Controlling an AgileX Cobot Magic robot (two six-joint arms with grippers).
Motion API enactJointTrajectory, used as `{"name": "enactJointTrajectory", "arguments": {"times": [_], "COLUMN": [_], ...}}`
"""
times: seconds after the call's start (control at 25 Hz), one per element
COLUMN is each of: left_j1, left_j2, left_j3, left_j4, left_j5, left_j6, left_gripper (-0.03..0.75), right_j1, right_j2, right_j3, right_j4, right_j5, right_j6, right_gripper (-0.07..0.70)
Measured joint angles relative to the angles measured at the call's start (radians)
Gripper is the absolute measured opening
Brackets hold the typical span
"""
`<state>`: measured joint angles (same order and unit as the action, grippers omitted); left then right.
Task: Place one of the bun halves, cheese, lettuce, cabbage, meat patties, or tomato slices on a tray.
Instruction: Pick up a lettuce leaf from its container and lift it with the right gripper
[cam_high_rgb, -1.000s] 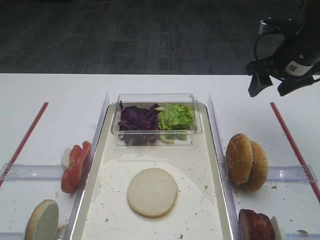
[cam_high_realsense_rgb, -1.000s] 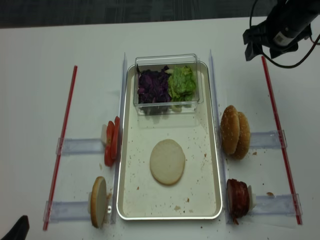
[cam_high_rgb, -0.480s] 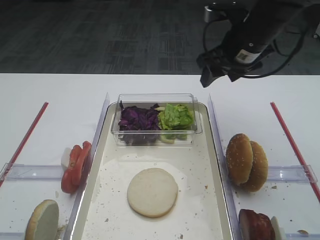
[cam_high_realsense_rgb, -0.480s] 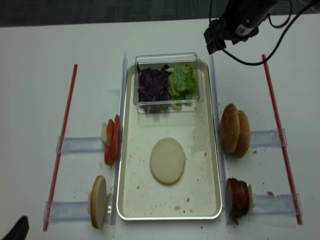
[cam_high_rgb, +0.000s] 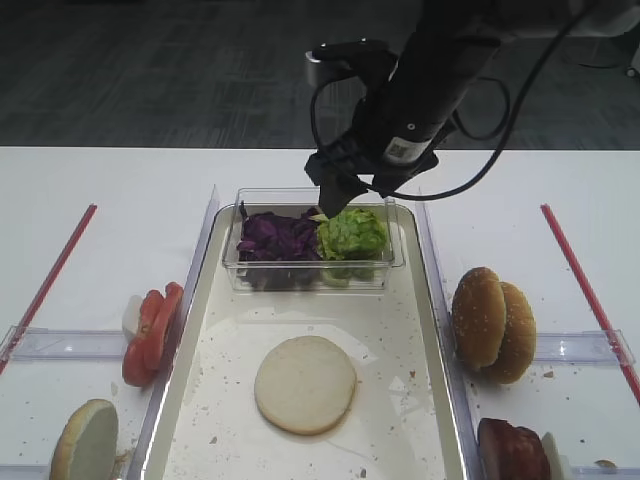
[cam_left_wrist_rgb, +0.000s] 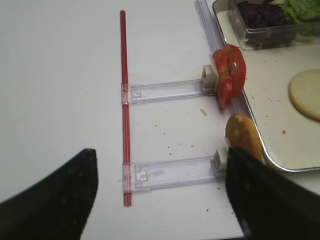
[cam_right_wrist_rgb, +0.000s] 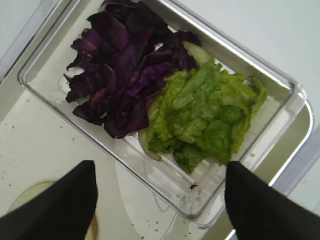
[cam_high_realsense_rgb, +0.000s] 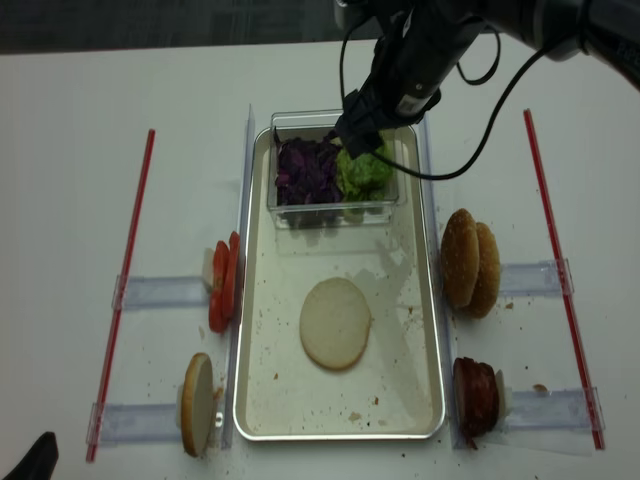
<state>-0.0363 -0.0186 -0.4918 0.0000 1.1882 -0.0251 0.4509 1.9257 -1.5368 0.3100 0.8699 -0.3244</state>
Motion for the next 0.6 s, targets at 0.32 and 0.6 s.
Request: {"name": "enactJointTrajectory", "arguments": {"times": [0.32, 0.6], "left_j1": [0.0, 0.0], "left_j2": [0.0, 0.0], "left_j3": [0.0, 0.0], "left_j4": [0.0, 0.0], "left_j5": [0.0, 0.0], "left_j6": [0.0, 0.0], "left_gripper": [0.492, 0.491], "right_j1": [0.01, 0.009], "right_j2": [0.018, 0.018], "right_j3": [0.0, -0.002], "right_j4": [0.0, -0.015], "right_j5": [0.001, -0.023], "right_j6": [0.0, 0.0], "right_gripper": [0.552, 0.552]}}
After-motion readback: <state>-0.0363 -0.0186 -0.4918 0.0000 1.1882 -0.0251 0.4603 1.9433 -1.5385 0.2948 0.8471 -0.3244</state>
